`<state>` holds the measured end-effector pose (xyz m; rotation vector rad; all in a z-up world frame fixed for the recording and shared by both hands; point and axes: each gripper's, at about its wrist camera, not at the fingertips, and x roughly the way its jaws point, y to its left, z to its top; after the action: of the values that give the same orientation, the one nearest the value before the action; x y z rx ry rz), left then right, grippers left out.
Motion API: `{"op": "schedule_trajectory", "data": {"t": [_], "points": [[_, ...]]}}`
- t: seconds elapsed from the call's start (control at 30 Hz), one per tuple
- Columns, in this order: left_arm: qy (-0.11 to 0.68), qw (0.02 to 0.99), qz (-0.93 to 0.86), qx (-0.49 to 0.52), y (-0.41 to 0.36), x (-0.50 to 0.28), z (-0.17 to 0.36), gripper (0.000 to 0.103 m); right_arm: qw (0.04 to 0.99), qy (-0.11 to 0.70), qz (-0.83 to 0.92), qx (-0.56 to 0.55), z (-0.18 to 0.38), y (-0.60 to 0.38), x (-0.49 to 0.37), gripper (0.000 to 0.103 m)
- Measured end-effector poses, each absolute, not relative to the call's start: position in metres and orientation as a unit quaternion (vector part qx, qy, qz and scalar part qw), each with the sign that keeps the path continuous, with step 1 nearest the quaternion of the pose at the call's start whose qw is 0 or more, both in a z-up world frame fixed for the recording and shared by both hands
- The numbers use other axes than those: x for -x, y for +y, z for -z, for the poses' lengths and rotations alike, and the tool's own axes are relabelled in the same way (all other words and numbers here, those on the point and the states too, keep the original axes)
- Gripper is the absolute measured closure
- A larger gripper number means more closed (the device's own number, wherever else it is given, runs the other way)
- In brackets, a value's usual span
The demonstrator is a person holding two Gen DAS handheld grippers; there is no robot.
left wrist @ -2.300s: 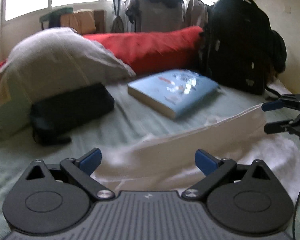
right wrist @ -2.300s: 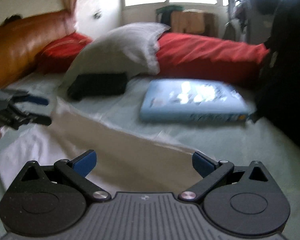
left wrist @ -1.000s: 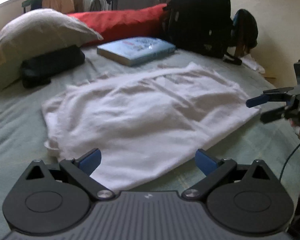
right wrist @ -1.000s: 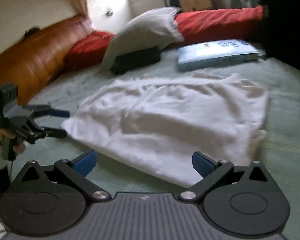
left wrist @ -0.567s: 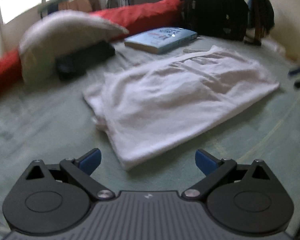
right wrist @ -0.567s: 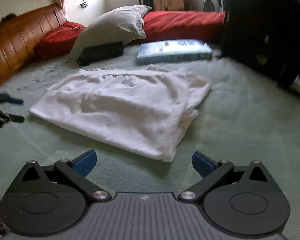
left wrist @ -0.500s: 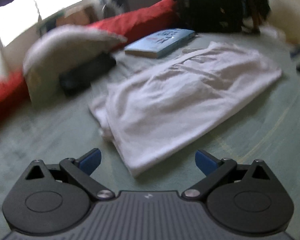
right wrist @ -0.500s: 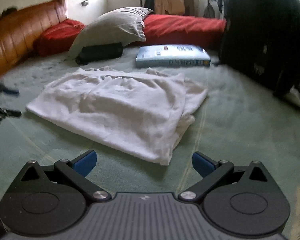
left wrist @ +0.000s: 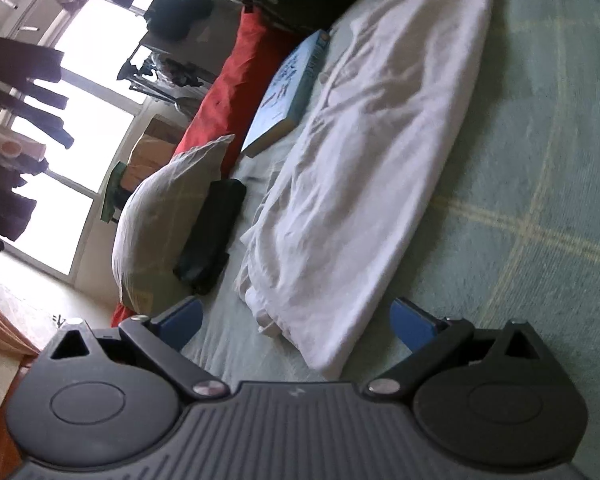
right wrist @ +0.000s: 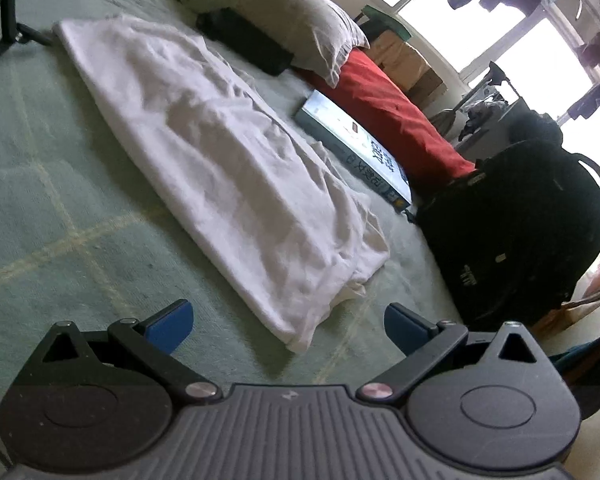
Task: Fold clothes
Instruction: 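Roll both grippers and lower them to the long edge of the folded shirt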
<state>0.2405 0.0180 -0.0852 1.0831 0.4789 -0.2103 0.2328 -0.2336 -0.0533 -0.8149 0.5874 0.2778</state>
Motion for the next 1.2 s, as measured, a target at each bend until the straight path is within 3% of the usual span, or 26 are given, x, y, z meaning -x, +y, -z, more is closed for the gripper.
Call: {"op": "schedule_trajectory", "data": {"t": [0.27,0.57,0.83,0.97,1.2], "points": [[0.226,0.829,0.106,-0.5,0.017,-0.243,0.091,0.003,0.887,0.275,-0.226,0.292,0.031,-0.212,-0.276,0.0],[0.227,0.836,0.12,-0.485,0.022,-0.24,0.086,0.003,0.862,0.398,-0.304,0.075,0.058,-0.213,-0.339,0.0],[0.213,0.852,0.153,-0.453,0.011,-0.235,0.072,0.003,0.899,0.347,-0.261,0.058,0.032,-0.256,-0.332,0.0],[0.212,0.85,0.171,-0.451,0.007,-0.229,0.072,0.003,0.892,0.403,-0.2,0.05,0.059,-0.282,-0.343,0.0],[0.217,0.844,0.149,-0.467,0.011,-0.241,0.075,0.003,0.899,0.383,-0.199,0.077,0.033,-0.295,-0.305,0.0]]}}
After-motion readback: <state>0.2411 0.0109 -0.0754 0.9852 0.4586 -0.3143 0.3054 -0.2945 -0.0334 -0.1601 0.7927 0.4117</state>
